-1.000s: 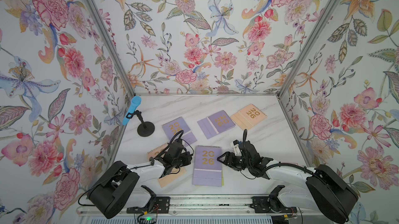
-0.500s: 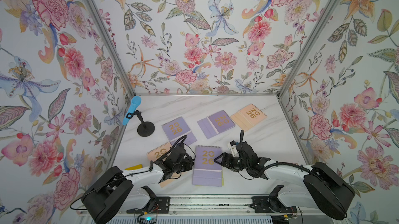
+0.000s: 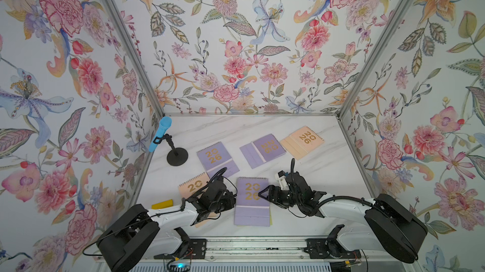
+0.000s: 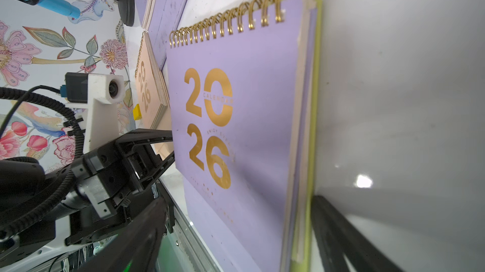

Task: Stack the calendars
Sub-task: Adjust the calendars at the calendar.

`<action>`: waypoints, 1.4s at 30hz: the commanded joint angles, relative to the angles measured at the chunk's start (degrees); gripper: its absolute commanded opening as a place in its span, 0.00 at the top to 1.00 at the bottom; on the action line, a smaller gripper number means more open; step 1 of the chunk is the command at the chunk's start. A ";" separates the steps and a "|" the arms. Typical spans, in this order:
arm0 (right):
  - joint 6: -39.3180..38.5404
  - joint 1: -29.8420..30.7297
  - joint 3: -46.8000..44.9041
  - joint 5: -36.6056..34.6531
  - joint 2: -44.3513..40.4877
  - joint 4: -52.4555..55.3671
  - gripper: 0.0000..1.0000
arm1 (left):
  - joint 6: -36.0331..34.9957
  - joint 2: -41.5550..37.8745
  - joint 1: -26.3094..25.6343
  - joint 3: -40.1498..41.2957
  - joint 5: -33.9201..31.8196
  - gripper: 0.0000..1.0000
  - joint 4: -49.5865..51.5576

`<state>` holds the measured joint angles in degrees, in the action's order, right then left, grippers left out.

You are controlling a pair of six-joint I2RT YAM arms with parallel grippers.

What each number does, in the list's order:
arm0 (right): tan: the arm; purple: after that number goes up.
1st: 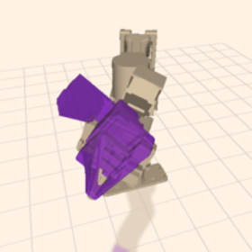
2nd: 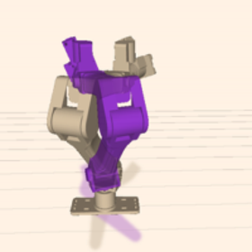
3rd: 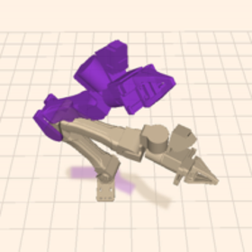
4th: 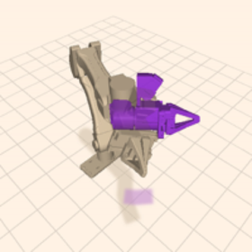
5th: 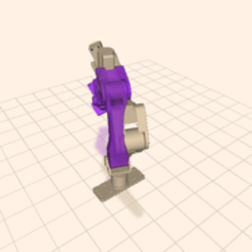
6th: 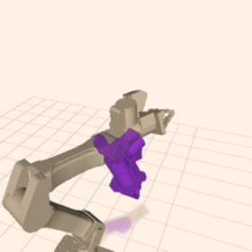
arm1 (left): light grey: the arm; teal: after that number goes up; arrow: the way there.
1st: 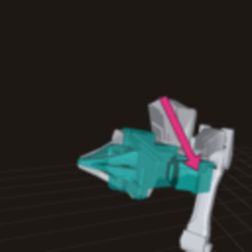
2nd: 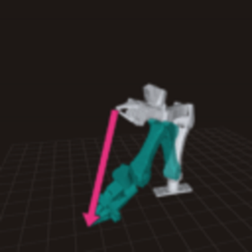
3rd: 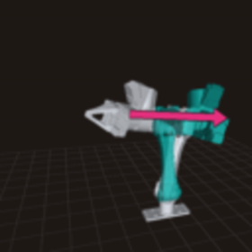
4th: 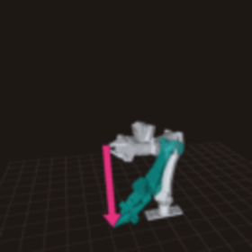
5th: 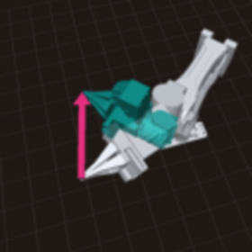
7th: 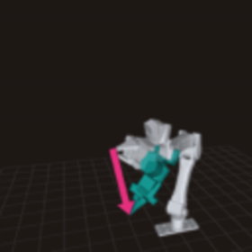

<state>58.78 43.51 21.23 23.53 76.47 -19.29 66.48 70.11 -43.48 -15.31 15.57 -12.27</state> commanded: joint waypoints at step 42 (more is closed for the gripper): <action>5.64 6.51 -4.04 -7.01 -8.66 10.63 0.10 | 1.07 -6.03 -3.83 -2.85 -3.08 1.00 13.30</action>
<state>64.31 50.13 16.88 18.74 68.99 -16.91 68.40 65.71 -47.92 -16.69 14.11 -3.01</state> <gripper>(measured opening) 0.900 0.049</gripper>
